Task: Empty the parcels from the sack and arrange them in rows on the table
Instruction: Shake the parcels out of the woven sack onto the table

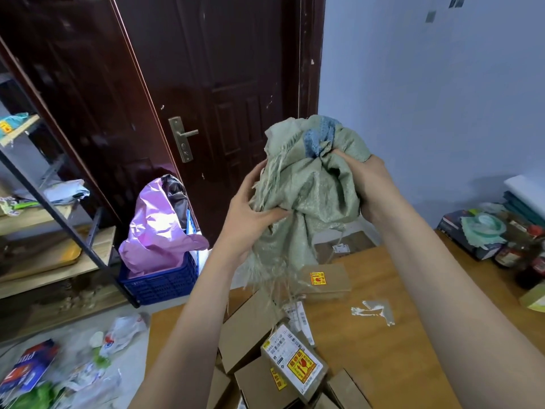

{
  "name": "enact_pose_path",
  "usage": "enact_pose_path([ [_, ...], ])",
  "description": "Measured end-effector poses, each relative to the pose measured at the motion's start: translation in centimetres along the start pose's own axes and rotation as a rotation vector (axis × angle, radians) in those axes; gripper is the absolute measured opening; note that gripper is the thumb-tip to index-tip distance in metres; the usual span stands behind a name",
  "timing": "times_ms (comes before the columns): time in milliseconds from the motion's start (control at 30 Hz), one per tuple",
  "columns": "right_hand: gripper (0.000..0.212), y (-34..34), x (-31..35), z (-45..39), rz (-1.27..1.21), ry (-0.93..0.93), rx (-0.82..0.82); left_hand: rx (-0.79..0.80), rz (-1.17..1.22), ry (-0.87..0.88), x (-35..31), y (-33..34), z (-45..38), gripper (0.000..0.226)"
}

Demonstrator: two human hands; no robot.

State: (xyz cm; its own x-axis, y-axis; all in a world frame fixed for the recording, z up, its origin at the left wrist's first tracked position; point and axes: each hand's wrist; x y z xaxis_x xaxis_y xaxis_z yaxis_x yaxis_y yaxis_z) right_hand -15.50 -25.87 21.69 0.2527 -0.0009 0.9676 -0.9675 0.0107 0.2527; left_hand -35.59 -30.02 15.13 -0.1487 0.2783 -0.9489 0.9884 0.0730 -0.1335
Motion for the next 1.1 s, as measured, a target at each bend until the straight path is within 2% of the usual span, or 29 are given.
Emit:
enact_pose_path([
  [100, 0.017, -0.3, -0.5, 0.0, -0.029, 0.172, 0.026, -0.03, 0.04, 0.037, 0.0, -0.1, -0.4, 0.094],
  [233, 0.026, -0.7, -2.5, -0.5, -0.128, 0.25, 0.217, 0.017, 0.133, 0.037, -0.1, 0.3, -0.4, 0.109],
  [433, 0.027, -0.6, -3.3, -0.2, -0.218, 0.336, 0.287, -0.036, 0.149, -0.003, 0.2, 0.9, -0.4, 0.098],
  [600, 0.028, -0.2, -3.4, -0.1, -0.276, 0.384, 0.303, -0.128, -0.003, 0.055, -0.1, 1.5, -1.4, 0.085],
  [700, 0.029, 0.0, -3.4, -0.1, -0.329, 0.373, 0.33, -0.233, -0.014, 0.023, 0.2, 1.8, -2.0, 0.084],
  [767, 0.029, 0.2, -3.5, -0.1, -0.37, 0.367, 0.334, -0.286, 0.038, -0.027, 0.8, 1.9, -2.4, 0.091],
  [867, 0.03, 0.5, -3.4, 0.2, -0.415, 0.352, 0.346, -0.258, 0.109, -0.103, 0.9, 1.9, -2.8, 0.117],
  [1000, 0.033, 0.4, -3.6, 0.3, -0.382, 0.38, 0.331, -0.249, 0.087, -0.146, 1.6, 1.7, -2.0, 0.108],
  [1100, 0.034, 0.4, -3.0, 0.2, -0.268, 0.43, 0.302, -0.232, 0.154, -0.231, 2.7, 1.8, -1.3, 0.135],
])
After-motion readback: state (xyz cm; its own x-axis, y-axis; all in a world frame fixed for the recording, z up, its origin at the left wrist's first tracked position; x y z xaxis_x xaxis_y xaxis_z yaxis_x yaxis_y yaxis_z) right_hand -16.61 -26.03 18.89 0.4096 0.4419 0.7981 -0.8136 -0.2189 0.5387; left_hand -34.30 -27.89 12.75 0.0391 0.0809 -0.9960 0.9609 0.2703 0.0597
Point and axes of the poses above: each hand's wrist, its own z-axis away from the middle knuckle, its own y-axis out of the palm, x = y × z, and after that the axes turned 9 degrees about -z, right-handed
